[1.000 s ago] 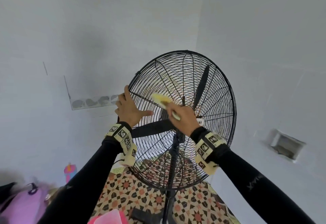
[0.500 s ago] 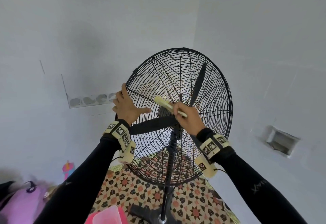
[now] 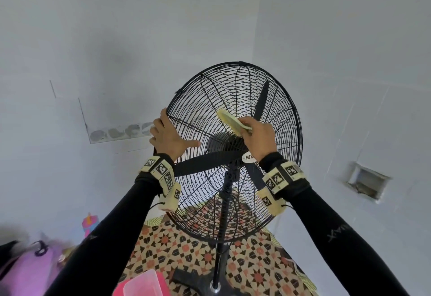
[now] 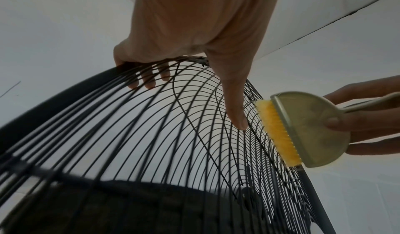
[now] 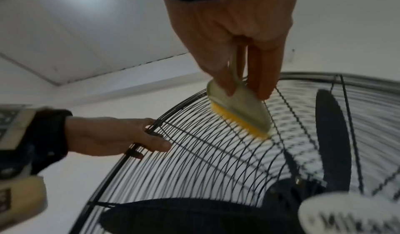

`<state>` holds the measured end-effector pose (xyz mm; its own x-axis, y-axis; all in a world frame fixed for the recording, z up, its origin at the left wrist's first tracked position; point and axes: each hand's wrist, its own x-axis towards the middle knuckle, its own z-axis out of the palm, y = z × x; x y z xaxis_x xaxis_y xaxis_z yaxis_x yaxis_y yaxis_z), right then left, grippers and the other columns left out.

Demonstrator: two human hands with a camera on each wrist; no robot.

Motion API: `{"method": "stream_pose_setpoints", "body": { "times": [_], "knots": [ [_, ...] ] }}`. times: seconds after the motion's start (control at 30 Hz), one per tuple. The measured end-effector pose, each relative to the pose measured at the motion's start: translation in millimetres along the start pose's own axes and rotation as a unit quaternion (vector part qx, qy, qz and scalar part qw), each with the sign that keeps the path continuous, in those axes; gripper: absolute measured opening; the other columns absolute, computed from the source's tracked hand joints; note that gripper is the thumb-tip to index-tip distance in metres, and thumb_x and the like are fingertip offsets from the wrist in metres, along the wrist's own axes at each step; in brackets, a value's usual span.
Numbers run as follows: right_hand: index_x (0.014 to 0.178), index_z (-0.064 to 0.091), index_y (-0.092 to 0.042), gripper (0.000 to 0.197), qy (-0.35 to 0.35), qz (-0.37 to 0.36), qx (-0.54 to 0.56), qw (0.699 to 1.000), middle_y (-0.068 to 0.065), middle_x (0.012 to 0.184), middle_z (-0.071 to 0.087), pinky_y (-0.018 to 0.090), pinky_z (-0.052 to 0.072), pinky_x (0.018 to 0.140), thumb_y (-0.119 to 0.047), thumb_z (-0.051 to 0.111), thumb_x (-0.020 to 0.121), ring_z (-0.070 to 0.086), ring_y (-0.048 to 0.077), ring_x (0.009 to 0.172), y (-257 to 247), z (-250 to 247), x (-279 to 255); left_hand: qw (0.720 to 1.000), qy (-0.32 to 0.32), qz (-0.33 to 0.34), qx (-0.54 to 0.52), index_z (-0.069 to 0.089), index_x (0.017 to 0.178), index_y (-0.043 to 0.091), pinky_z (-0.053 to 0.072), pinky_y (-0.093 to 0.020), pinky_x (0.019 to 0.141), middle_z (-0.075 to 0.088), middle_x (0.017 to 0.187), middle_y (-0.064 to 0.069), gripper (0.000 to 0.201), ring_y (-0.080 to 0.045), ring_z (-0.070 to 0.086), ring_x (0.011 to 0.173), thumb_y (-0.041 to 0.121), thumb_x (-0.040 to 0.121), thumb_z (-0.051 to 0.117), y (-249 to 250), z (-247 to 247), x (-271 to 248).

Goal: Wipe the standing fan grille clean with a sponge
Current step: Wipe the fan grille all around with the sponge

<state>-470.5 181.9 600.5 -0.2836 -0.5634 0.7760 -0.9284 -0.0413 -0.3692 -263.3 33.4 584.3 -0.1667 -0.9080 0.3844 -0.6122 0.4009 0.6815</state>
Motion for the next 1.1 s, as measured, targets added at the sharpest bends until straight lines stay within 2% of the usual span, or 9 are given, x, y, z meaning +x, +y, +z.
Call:
{"method": "stream_pose_setpoints", "body": {
  "times": [0.07,0.17,0.2,0.33,0.43,0.6,0.8,0.97,1.1],
  "knots": [
    [0.120,0.072,-0.010,0.028,-0.002,-0.019,-0.016,1.000,0.009,0.092,0.078,0.038,0.062,0.073,-0.023,0.070,0.095,0.073,0.023,0.071,-4.6,-8.1,8.5,1.000,0.000,0.005,0.011,0.014,0.155,0.012,0.036,-0.063,0.111,0.029,0.151,-0.019,0.147,-0.045,0.034,0.139,0.059,0.046,0.100,0.9,-3.7,5.7],
    [0.122,0.071,-0.009,0.027,0.054,0.002,0.009,0.999,0.001,0.090,0.075,-0.001,0.044,0.076,-0.019,0.069,0.097,0.067,0.015,0.065,-11.3,-13.8,19.6,0.999,-0.026,0.026,-0.018,0.020,0.145,0.011,0.046,-0.058,0.106,0.036,0.144,-0.016,0.139,-0.040,0.045,0.131,0.067,0.044,0.096,-0.7,-9.2,13.4],
    [0.125,0.070,-0.009,0.029,0.057,0.010,0.015,0.998,0.001,0.090,0.074,-0.005,0.040,0.075,-0.015,0.068,0.097,0.064,0.013,0.064,-14.5,-10.2,20.5,0.999,-0.032,0.027,-0.035,0.021,0.145,0.012,0.047,-0.057,0.107,0.039,0.144,-0.016,0.136,-0.039,0.048,0.131,0.064,0.045,0.097,-1.8,-10.5,14.3],
    [0.135,0.062,-0.015,0.040,-0.029,0.006,0.003,1.000,0.006,0.092,0.075,0.007,0.046,0.050,-0.008,0.065,0.096,0.048,-0.001,0.047,-22.7,19.9,-7.2,0.998,-0.047,0.033,-0.039,0.014,0.157,0.012,0.040,-0.058,0.115,0.032,0.158,-0.019,0.142,-0.041,0.038,0.145,0.059,0.052,0.098,-7.4,-12.7,15.1],
    [0.132,0.064,-0.014,0.037,-0.111,-0.024,0.025,0.993,0.006,0.100,0.077,0.012,0.050,0.050,-0.015,0.067,0.096,0.058,0.007,0.051,-27.3,14.5,-19.5,0.998,-0.049,0.026,-0.022,0.021,0.155,0.008,0.044,-0.057,0.112,0.036,0.153,-0.018,0.139,-0.040,0.042,0.140,0.063,0.051,0.096,-10.3,-15.5,15.8],
    [0.127,0.068,-0.011,0.033,0.058,0.046,0.020,0.997,-0.003,0.103,0.074,0.018,0.058,0.068,-0.014,0.070,0.094,0.064,0.007,0.070,-9.7,3.2,7.7,0.997,-0.043,0.042,-0.044,0.028,0.148,0.007,0.048,-0.057,0.108,0.041,0.145,-0.014,0.135,-0.036,0.046,0.133,0.066,0.047,0.096,-10.4,-12.9,13.1],
    [0.126,0.069,-0.011,0.034,-0.116,0.007,0.059,0.991,0.002,0.107,0.074,0.018,0.058,0.069,-0.013,0.071,0.092,0.068,0.014,0.076,-11.0,5.3,-29.3,0.997,-0.037,0.048,-0.054,0.030,0.147,0.007,0.048,-0.055,0.106,0.041,0.142,-0.014,0.132,-0.035,0.048,0.131,0.066,0.049,0.095,-16.0,-14.5,13.9],
    [0.125,0.070,-0.009,0.033,0.048,0.092,0.064,0.993,0.004,0.105,0.076,0.025,0.060,0.076,-0.016,0.072,0.093,0.070,0.013,0.080,11.0,-6.8,-14.4,0.996,-0.036,0.060,-0.058,0.031,0.146,0.008,0.048,-0.056,0.107,0.042,0.141,-0.013,0.129,-0.034,0.049,0.130,0.064,0.049,0.096,-14.2,-11.6,11.3],
    [0.125,0.070,-0.011,0.033,-0.061,0.040,0.029,0.997,0.005,0.097,0.077,0.007,0.049,0.059,-0.012,0.073,0.092,0.061,0.002,0.059,6.9,14.2,-33.8,0.997,-0.036,0.048,-0.055,0.030,0.146,0.007,0.048,-0.057,0.107,0.041,0.142,-0.014,0.128,-0.037,0.048,0.130,0.060,0.051,0.097,-15.1,-13.2,13.9]
  ]
}}
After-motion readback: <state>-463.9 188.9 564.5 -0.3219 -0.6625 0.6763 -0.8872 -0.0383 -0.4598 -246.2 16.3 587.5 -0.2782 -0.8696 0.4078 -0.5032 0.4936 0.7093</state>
